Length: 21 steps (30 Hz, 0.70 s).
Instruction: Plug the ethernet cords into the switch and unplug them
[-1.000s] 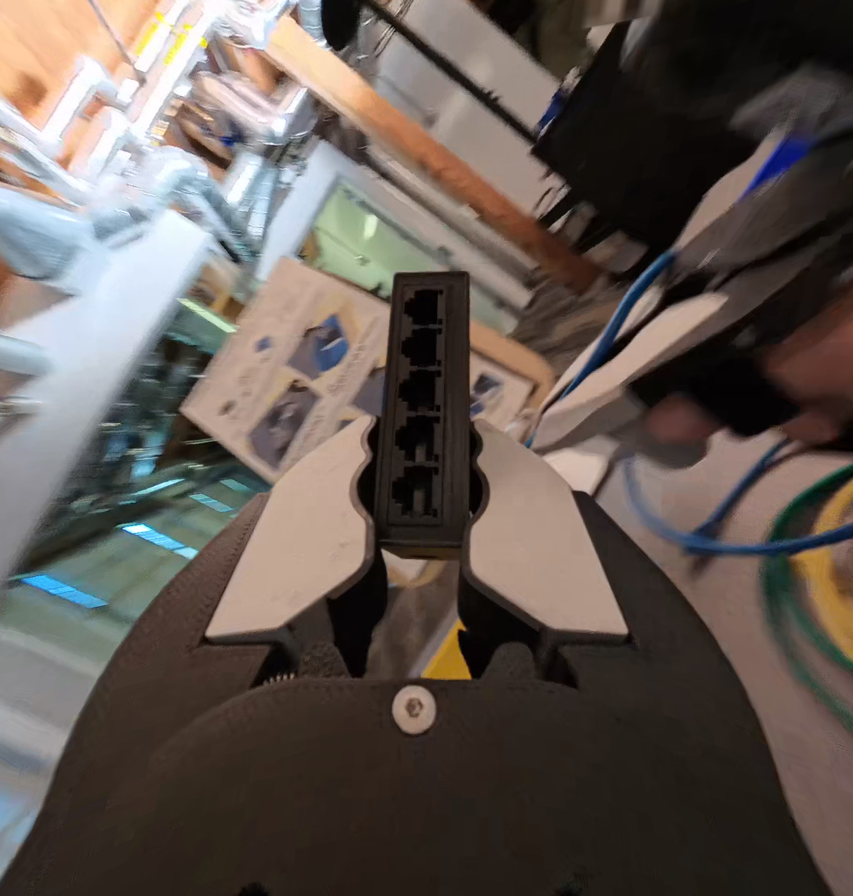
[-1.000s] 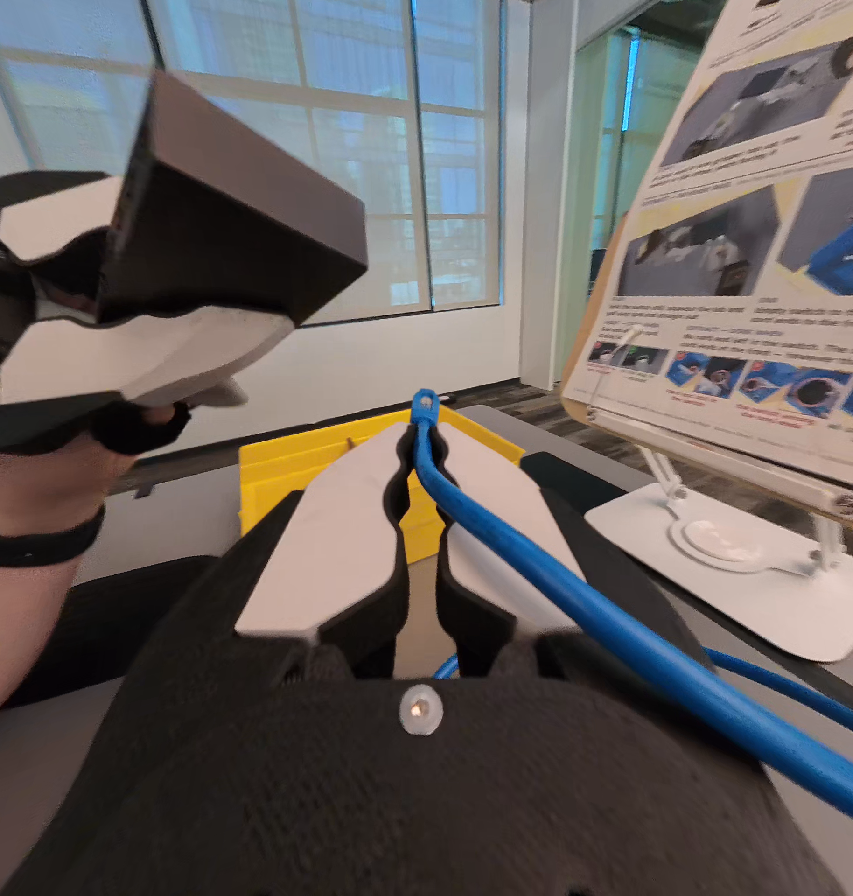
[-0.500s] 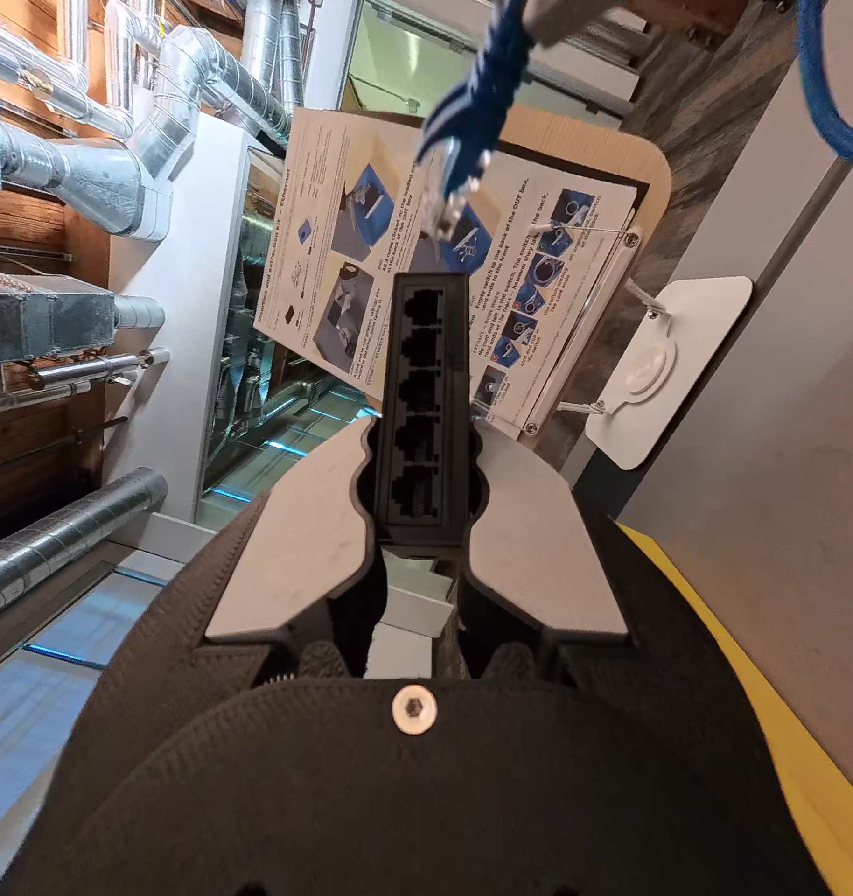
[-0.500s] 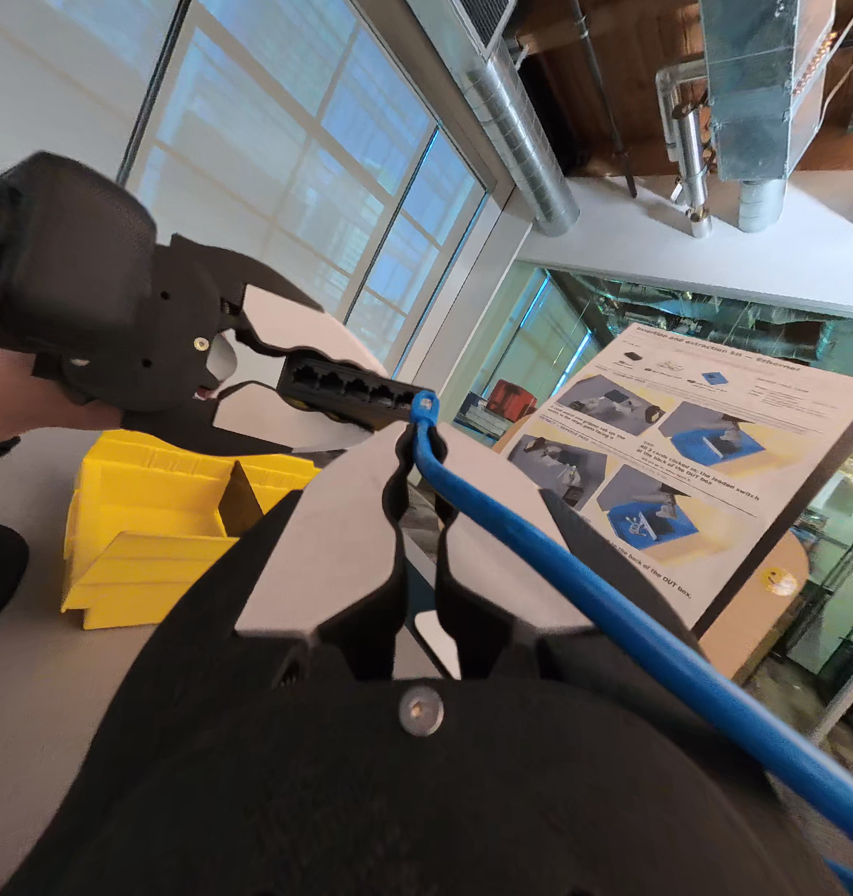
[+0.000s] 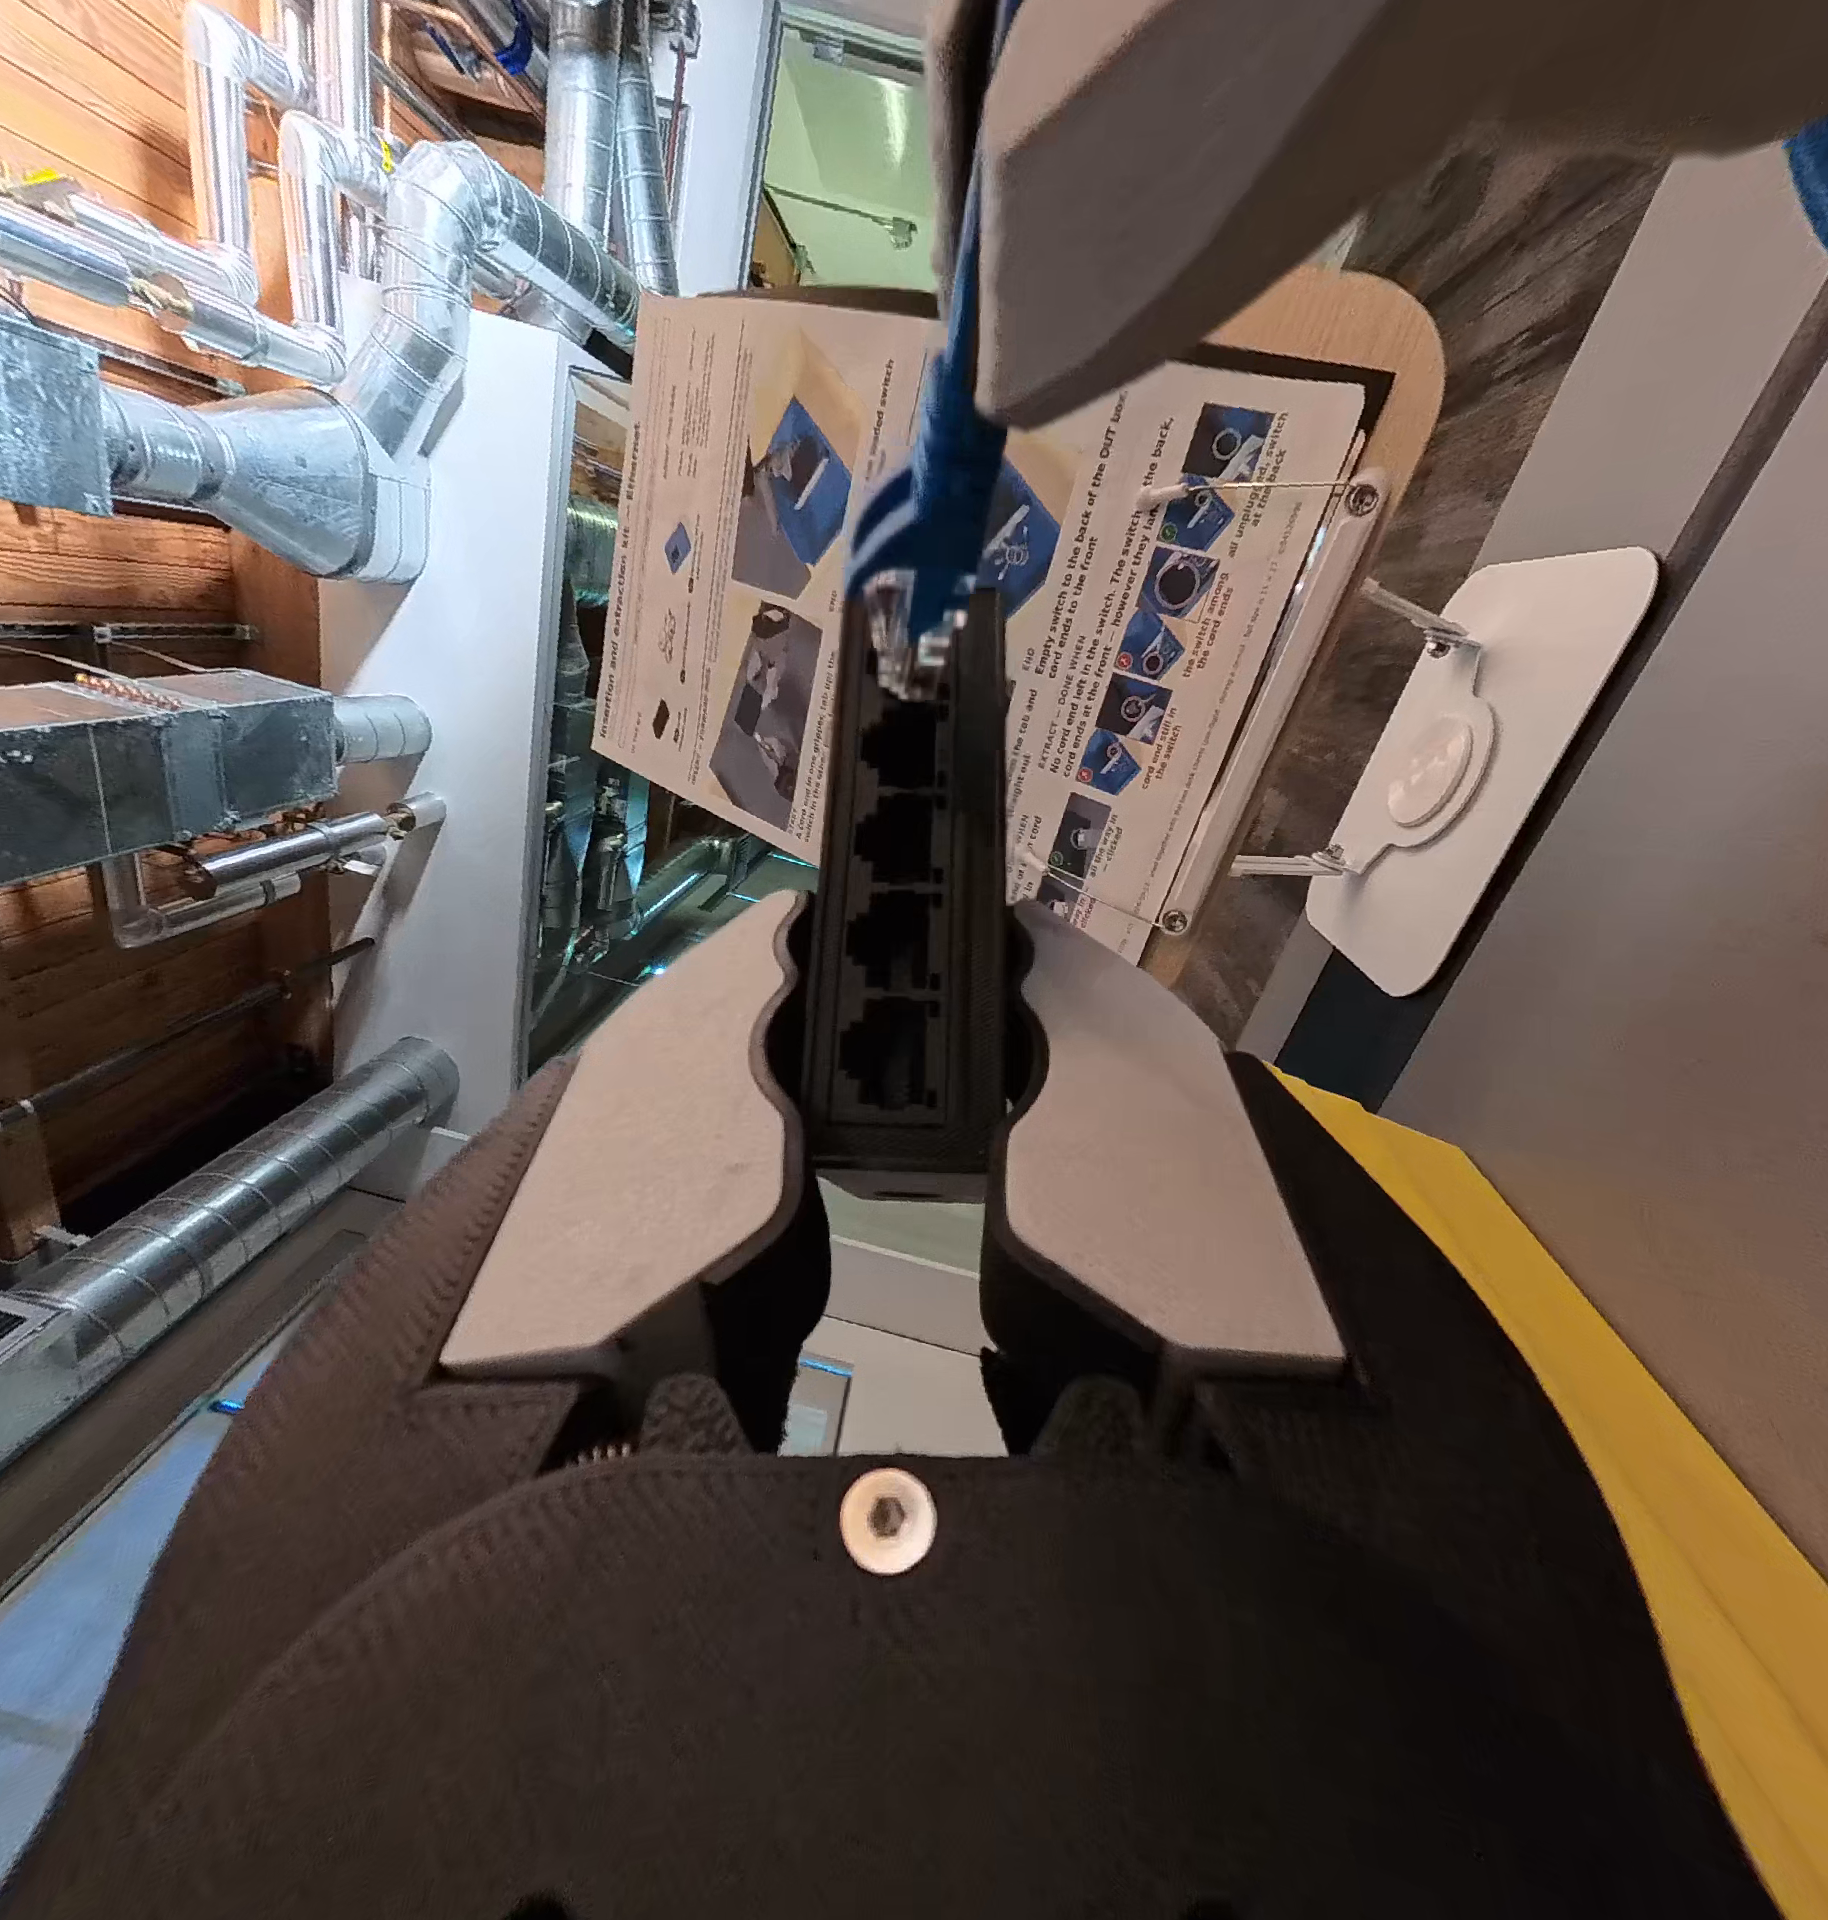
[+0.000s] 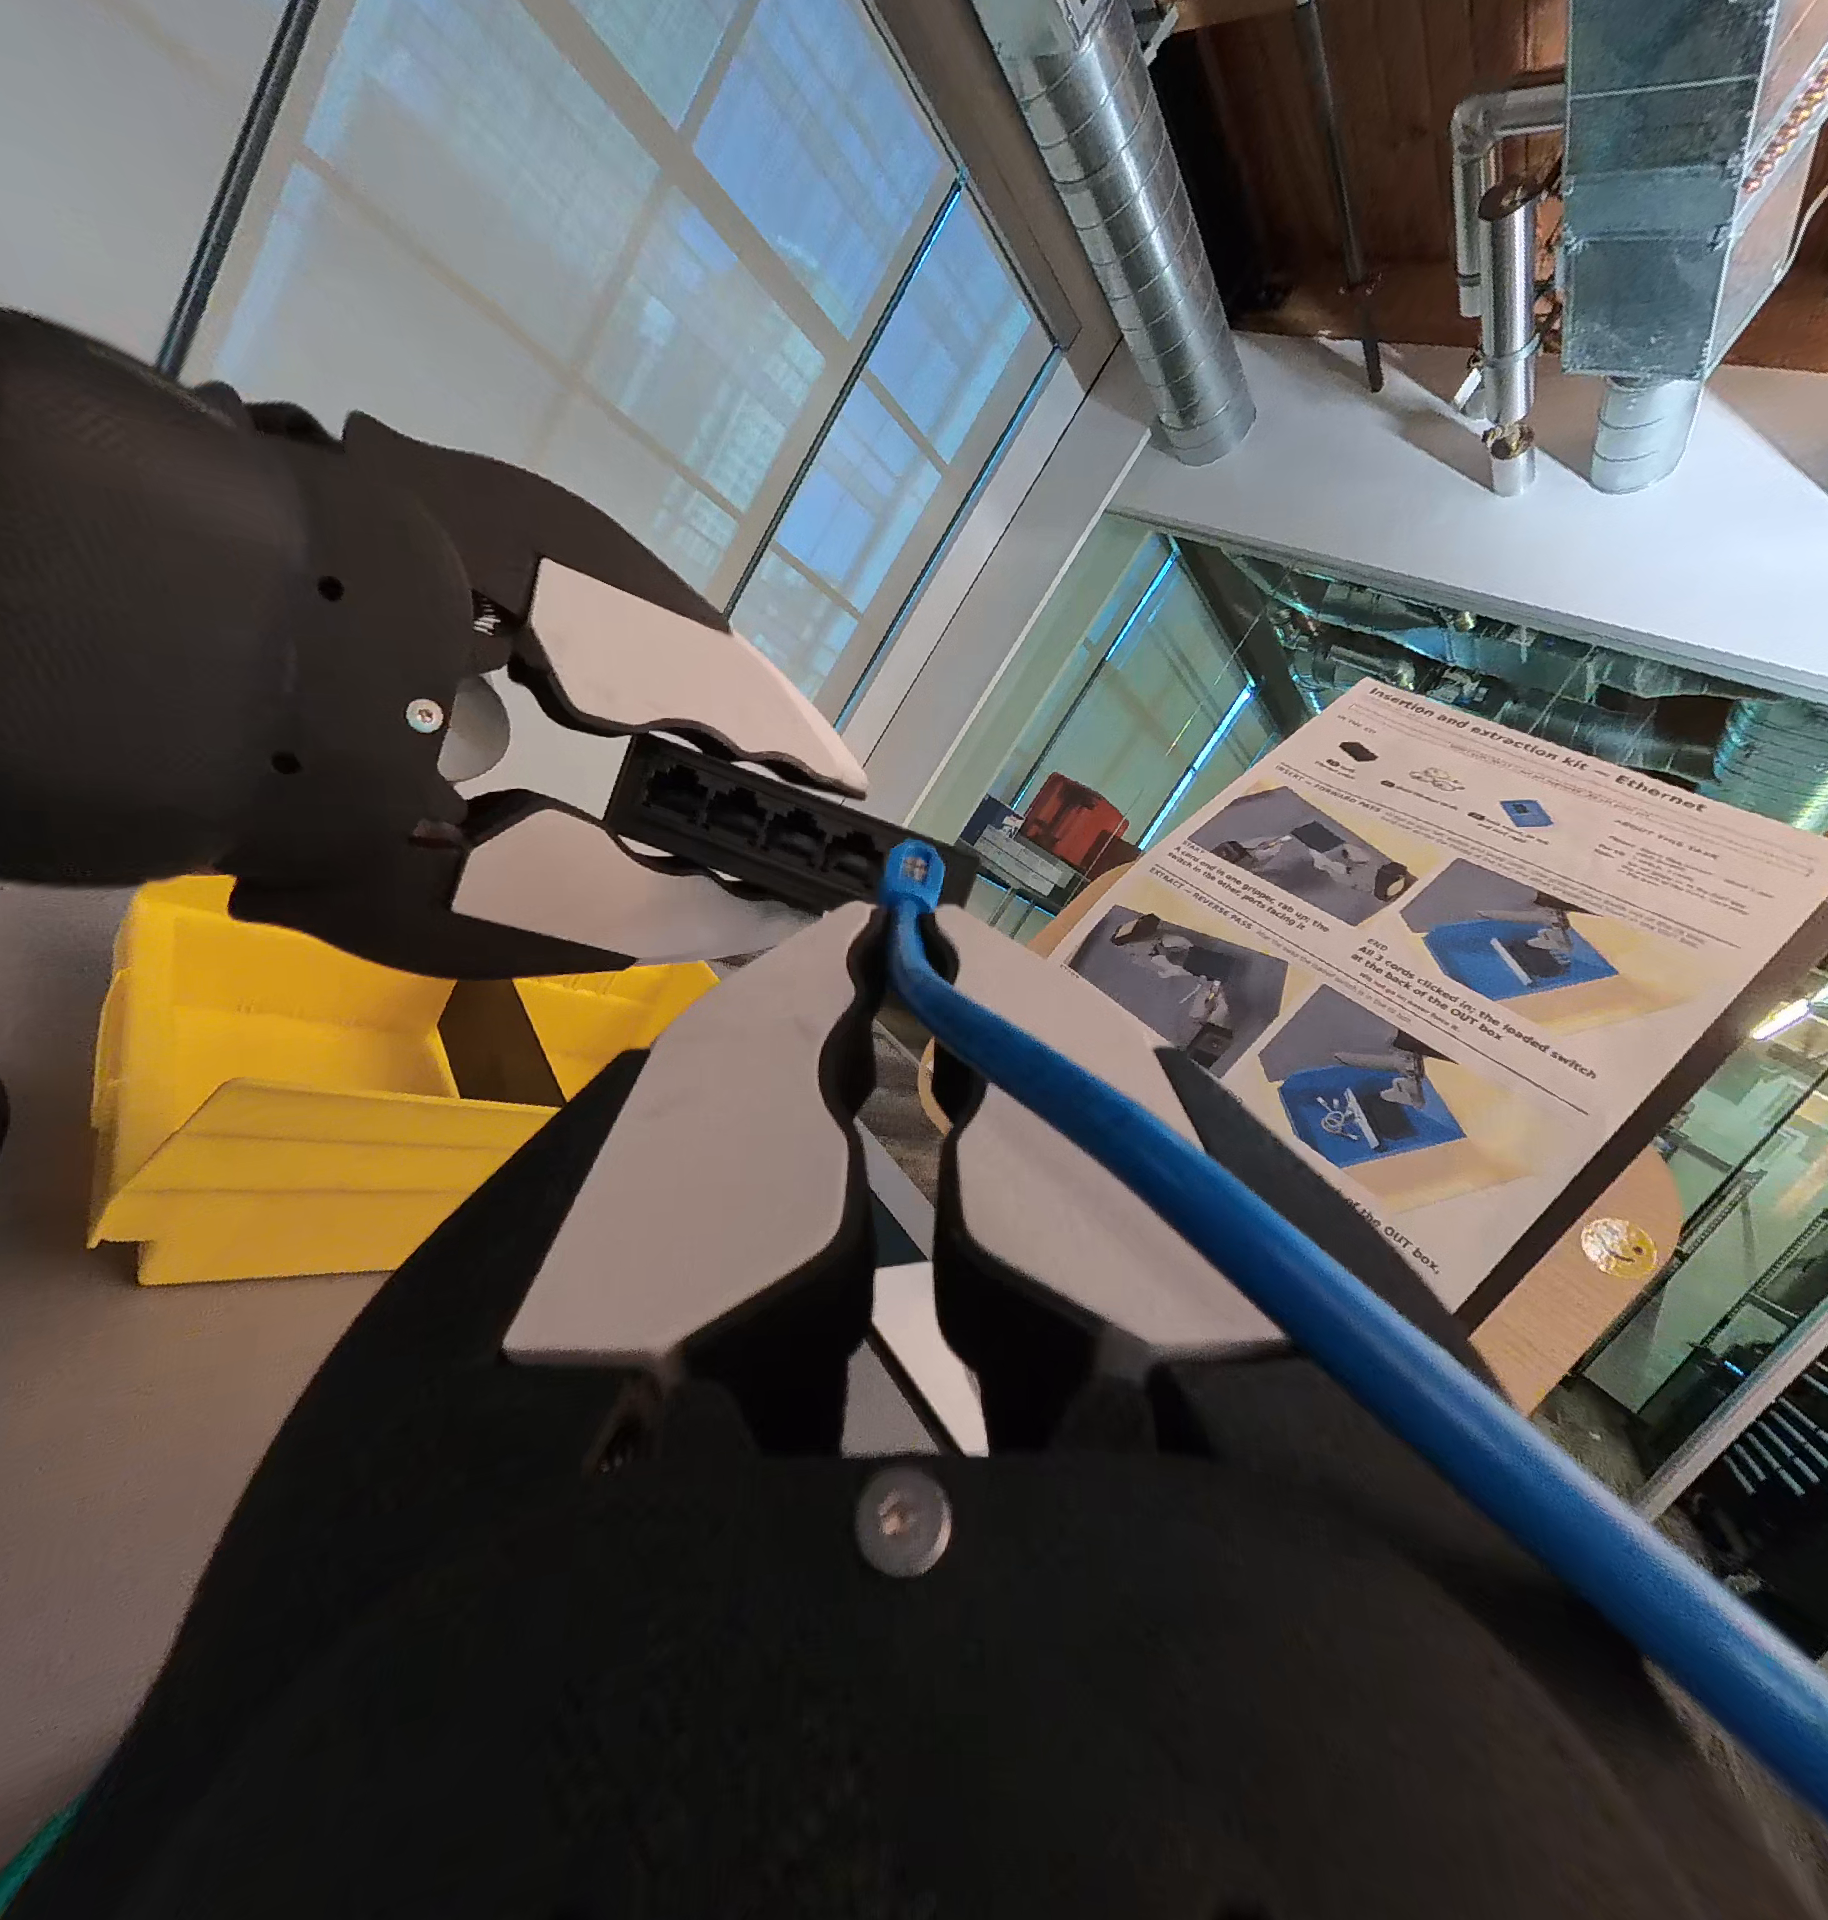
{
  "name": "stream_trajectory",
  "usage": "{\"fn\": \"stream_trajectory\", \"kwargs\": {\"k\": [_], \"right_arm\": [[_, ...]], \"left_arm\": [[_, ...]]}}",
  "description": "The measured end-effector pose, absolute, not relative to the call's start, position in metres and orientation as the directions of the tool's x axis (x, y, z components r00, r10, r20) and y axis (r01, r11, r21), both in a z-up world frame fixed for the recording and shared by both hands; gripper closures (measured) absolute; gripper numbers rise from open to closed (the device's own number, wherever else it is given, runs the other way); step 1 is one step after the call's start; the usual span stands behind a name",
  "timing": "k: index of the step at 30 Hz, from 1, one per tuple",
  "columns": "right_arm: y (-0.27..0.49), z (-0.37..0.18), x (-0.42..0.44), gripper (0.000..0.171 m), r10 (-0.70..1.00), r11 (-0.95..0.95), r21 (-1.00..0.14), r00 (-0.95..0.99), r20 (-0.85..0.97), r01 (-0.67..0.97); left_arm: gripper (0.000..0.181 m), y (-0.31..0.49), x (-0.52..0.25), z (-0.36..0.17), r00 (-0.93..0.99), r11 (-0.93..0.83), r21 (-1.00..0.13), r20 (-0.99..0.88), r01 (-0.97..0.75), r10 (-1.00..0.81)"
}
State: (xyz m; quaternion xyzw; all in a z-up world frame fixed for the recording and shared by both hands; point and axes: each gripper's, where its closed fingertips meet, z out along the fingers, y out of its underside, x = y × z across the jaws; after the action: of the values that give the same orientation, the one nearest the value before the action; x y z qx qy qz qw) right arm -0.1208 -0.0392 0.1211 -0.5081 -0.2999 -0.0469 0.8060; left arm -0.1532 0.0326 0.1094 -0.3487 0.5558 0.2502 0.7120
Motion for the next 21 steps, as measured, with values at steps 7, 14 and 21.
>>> {"fn": "stream_trajectory", "kwargs": {"k": [7, 14, 21], "right_arm": [[-0.039, 0.125, -0.12, 0.165, 0.267, 0.44, -0.833, 0.837, 0.477, 0.335], [-0.04, 0.128, -0.117, 0.165, 0.28, 0.423, -0.851, 0.849, 0.449, 0.31], [-0.058, 0.144, -0.116, 0.165, 0.141, 0.532, -0.748, 0.829, 0.541, 0.397]], "left_arm": [[0.15, 0.025, -0.152, 0.115, 0.245, 0.642, -0.155, -0.968, -0.751, 0.053], [0.152, 0.008, -0.146, 0.121, 0.231, 0.674, -0.091, -0.965, -0.733, 0.121], [0.151, -0.007, -0.141, 0.132, 0.334, 0.713, -0.179, -0.939, -0.678, 0.082]]}}
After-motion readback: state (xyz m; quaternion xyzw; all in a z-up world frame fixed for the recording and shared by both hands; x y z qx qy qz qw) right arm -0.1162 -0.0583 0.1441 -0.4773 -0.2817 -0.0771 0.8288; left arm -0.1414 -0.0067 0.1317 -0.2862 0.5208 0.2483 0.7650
